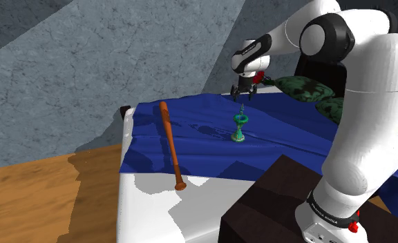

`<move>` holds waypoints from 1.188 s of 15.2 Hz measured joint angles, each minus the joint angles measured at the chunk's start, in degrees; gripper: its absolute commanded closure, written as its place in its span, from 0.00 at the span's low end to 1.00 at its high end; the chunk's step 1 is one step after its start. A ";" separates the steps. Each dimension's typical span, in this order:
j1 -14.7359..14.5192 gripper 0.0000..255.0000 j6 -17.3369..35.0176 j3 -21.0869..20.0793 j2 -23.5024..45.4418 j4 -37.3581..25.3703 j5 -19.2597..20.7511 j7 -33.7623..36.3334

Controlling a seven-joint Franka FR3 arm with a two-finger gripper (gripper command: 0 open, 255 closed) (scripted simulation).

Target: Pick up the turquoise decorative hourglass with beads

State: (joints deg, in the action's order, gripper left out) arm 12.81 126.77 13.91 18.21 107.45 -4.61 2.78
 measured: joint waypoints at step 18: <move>5.86 1.00 2.57 -0.28 21.47 -17.65 -4.91 -0.71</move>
State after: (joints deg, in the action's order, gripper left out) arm 18.68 129.34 13.63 39.68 89.81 -9.52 2.07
